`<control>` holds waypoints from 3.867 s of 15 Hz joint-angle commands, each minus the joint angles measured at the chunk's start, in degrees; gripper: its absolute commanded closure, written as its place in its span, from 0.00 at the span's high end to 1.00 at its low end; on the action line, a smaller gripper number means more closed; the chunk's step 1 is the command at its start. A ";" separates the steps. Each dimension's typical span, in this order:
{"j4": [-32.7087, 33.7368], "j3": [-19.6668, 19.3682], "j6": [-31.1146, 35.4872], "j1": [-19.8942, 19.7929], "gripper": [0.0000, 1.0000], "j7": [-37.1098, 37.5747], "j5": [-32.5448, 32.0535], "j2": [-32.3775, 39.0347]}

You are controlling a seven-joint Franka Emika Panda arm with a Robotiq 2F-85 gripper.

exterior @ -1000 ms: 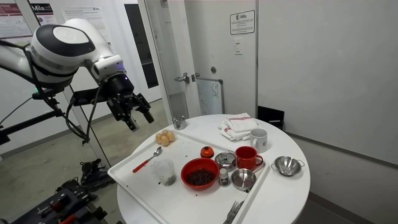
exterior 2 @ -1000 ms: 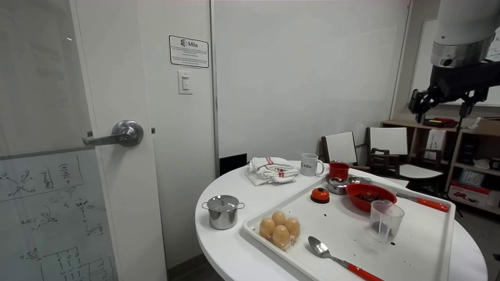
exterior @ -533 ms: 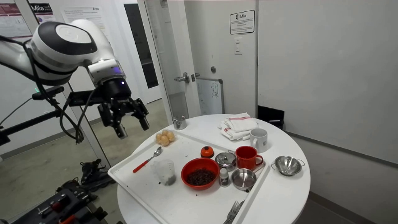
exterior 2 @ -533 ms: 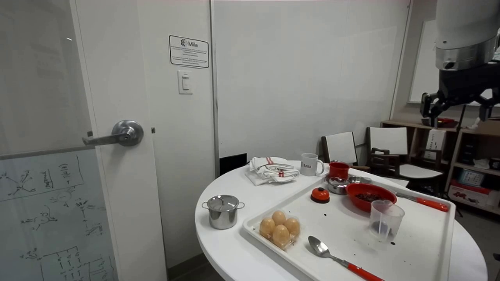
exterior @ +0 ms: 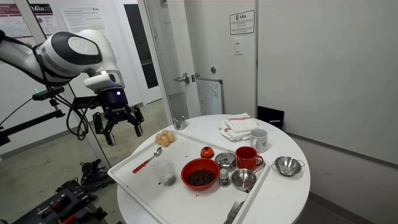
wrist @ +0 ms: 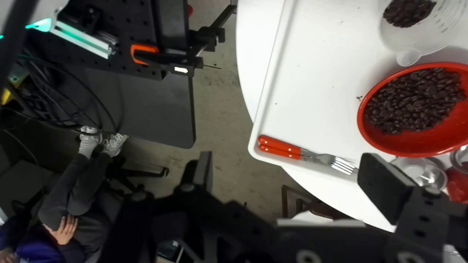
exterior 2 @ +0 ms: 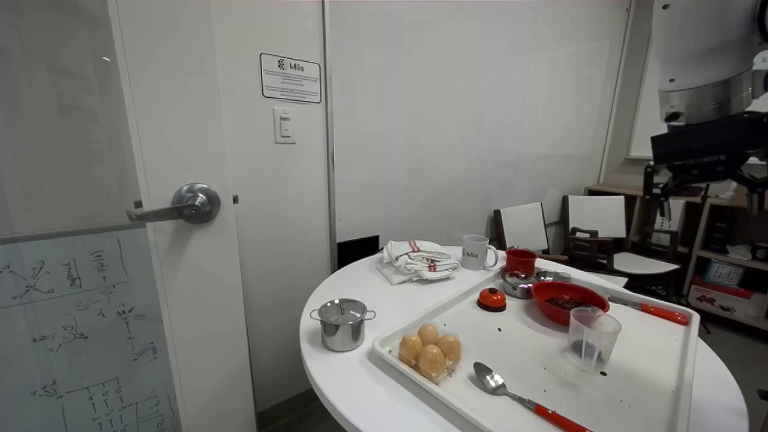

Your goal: Pick up the colourless cup from the table, pour some of its contents in the orange bowl and put the cup back on the table.

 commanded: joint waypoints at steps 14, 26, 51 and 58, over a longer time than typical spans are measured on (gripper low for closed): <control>8.44 -7.04 22.83 12.50 1.00 0.24 -4.83 23.49; 18.60 -13.05 17.27 18.61 1.00 0.29 -0.14 36.14; 22.76 -17.22 22.75 18.64 1.00 -1.79 10.53 45.77; 27.78 -17.18 22.23 18.19 0.53 -9.74 15.16 50.93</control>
